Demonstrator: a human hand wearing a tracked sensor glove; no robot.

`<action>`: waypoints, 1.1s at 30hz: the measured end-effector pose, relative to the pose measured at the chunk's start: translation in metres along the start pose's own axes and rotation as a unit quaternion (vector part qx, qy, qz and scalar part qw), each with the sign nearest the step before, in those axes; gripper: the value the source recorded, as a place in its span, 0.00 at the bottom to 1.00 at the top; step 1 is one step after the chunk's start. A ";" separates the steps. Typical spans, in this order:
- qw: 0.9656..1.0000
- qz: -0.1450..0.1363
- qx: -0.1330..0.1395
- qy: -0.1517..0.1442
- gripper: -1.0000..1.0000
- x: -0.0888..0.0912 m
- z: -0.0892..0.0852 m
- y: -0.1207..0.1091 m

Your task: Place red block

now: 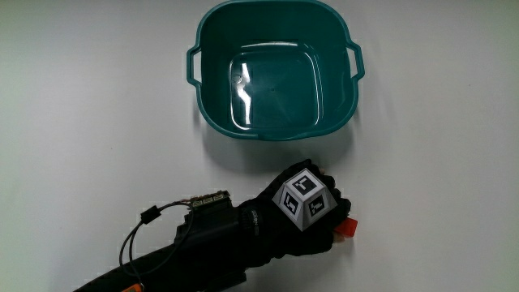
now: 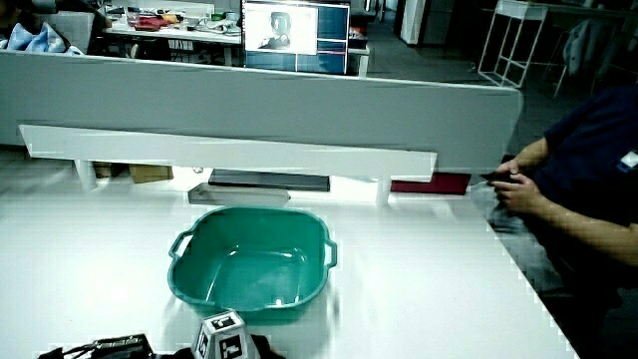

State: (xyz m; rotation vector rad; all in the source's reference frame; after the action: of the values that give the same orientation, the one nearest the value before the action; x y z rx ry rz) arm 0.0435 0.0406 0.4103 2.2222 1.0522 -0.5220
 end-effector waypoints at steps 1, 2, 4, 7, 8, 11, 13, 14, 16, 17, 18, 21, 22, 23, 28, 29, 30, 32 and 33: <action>1.000 -0.001 -0.003 0.004 0.50 0.000 -0.002 0.001; 1.000 0.000 0.000 0.006 0.50 -0.001 -0.003 0.001; 1.000 0.002 -0.003 0.008 0.50 -0.001 -0.003 0.001; 1.000 -0.001 -0.009 0.008 0.50 -0.001 -0.007 0.002; 1.000 0.002 -0.011 0.006 0.50 -0.001 -0.007 0.002; 1.000 0.003 -0.017 0.001 0.50 -0.003 -0.010 0.003; 1.000 0.003 -0.012 0.001 0.47 -0.003 -0.009 0.003; 1.000 0.001 -0.014 0.001 0.44 -0.004 -0.011 0.004; 1.000 0.009 -0.022 0.000 0.38 -0.004 -0.010 0.004; 1.000 0.010 -0.026 0.001 0.34 -0.005 -0.012 0.005; 1.000 0.011 -0.028 -0.003 0.31 -0.006 -0.012 0.005; 1.000 0.015 -0.025 -0.009 0.22 -0.008 -0.012 0.002; 1.000 0.014 -0.024 -0.010 0.19 -0.009 -0.011 0.001; 1.000 0.014 -0.025 -0.013 0.16 -0.009 -0.010 -0.001; 0.999 -0.018 0.001 -0.049 0.00 -0.018 -0.007 -0.020; 0.999 -0.038 0.014 -0.034 0.00 -0.014 0.005 -0.030; 0.997 -0.056 0.034 -0.036 0.00 -0.018 0.008 -0.036; 0.994 -0.085 0.056 -0.044 0.00 -0.021 0.023 -0.049; 0.993 -0.090 0.065 -0.049 0.00 -0.027 0.024 -0.053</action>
State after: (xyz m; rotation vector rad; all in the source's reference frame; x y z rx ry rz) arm -0.0165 0.0357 0.3891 2.1991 1.2040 -0.7919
